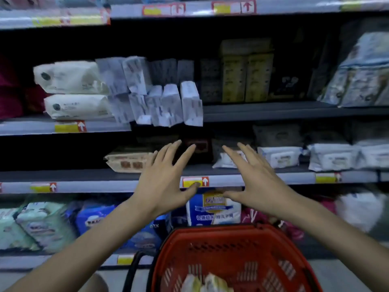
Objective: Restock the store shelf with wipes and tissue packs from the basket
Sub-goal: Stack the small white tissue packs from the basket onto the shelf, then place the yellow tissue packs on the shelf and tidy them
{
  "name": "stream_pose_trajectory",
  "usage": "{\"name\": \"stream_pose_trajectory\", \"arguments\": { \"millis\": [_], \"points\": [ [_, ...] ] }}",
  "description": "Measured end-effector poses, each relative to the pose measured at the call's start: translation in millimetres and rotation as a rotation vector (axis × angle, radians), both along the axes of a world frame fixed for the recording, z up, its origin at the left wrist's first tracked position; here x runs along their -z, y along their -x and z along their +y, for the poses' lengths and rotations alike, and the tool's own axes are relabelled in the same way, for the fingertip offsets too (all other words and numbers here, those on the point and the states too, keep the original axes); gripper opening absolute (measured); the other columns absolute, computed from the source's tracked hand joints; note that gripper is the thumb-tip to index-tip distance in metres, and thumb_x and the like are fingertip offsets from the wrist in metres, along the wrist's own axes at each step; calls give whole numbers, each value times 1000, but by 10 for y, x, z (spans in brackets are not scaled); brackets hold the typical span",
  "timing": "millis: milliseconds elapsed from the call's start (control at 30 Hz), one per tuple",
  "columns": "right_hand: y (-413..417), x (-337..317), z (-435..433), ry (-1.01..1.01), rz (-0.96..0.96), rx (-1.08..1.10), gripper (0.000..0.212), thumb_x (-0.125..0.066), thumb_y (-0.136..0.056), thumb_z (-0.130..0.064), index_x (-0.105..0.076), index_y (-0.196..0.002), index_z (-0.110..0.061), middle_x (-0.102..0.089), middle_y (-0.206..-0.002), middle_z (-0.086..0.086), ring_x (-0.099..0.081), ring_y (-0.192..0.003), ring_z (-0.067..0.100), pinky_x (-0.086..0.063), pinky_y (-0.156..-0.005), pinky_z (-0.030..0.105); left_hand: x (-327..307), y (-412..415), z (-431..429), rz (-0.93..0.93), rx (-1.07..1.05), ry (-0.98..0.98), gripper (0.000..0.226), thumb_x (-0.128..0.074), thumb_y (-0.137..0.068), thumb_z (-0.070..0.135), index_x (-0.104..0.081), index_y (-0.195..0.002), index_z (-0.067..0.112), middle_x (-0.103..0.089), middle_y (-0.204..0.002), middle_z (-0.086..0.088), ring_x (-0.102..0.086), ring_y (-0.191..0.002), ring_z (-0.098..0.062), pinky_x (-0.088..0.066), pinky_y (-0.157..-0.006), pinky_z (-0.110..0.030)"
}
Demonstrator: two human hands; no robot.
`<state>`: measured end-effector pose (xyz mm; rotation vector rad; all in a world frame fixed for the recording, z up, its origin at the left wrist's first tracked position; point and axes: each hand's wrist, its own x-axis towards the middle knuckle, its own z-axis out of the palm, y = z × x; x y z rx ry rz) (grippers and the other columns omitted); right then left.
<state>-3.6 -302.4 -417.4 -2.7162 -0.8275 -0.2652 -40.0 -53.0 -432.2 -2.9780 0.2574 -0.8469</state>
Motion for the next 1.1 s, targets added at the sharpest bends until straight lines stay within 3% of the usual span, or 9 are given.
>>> {"name": "stream_pose_trajectory", "arguments": {
  "millis": [200, 433, 533, 633, 800, 867, 967, 1033, 1100],
  "points": [
    [-21, 965, -421, 76, 171, 54, 112, -72, -85, -58, 7, -162, -38, 7, -171, 5, 6, -158, 24, -6, -127, 40, 991, -101, -385, 161, 105, 7, 85, -48, -85, 69, -36, -159, 28, -45, -156, -11, -47, -139, -36, -43, -111, -52],
    [-21, 2336, -717, 279, 425, 29, 105, -72, -84, -49, -8, -164, -25, -22, -164, 11, -25, -152, 30, -24, -124, 40, 2379, -119, -596, 628, 46, 5, 86, -32, -83, 71, -36, -158, 30, -52, -147, -4, -54, -132, -32, -47, -103, -48],
    [30, 2867, -823, 432, 545, -27, 92, -70, -86, -40, -19, -161, -23, -38, -155, 12, -43, -141, 32, -38, -116, 39, 2990, -163, -671, 874, 8, -10, 75, -45, -93, 64, -33, -157, 28, -52, -144, -4, -57, -128, -32, -50, -98, -44],
    [107, 3249, -963, 544, 613, -99, 74, -62, -92, -33, -30, -158, -23, -38, -156, 11, -46, -139, 31, -43, -112, 38, 3473, -234, -769, 1084, -84, 58, 71, -56, -96, 59, -36, -153, 21, -55, -141, -8, -61, -121, -34, -55, -90, -43],
    [65, 3578, -1262, 583, 849, 20, 53, -63, -90, -41, -54, -140, -26, -61, -136, 6, -61, -122, 28, -50, -100, 31, 4060, -405, -908, 1248, -228, 203, 62, -58, -95, 59, -60, -127, 6, -69, -113, -11, -68, -102, -32, -57, -81, -40],
    [62, 3646, -1321, 628, 935, 41, 48, -63, -88, -44, -61, -132, -25, -65, -131, 6, -61, -120, 26, -47, -103, 29, 4237, -462, -956, 1301, -244, 219, 63, -59, -98, 57, -62, -126, 1, -68, -120, -17, -67, -106, -33, -56, -81, -40],
    [126, 3694, -1361, 769, 941, 55, 57, -55, -89, -53, -54, -141, -29, -58, -143, 3, -47, -137, 25, -20, -122, 38, 4522, -545, -1041, 1314, -283, 273, 77, -63, -93, 64, -65, -123, -7, -51, -150, -23, -53, -134, -37, -50, -102, -41],
    [175, 3698, -1402, 815, 938, 78, 63, -52, -91, -55, -46, -149, -31, -49, -154, 3, -35, -148, 24, -7, -126, 42, 4664, -584, -1167, 1290, -347, 316, 95, -67, -84, 72, -52, -141, -3, -41, -156, -21, -44, -140, -38, -47, -105, -42],
    [203, 3668, -1473, 845, 967, 92, 63, -49, -94, -56, -43, -151, -31, -44, -158, 4, -29, -151, 26, -3, -126, 44, 4735, -611, -1344, 1244, -402, 359, 109, -73, -78, 72, -33, -154, 4, -29, -157, -22, -43, -138, -39, -49, -94, -41]
  ]
}}
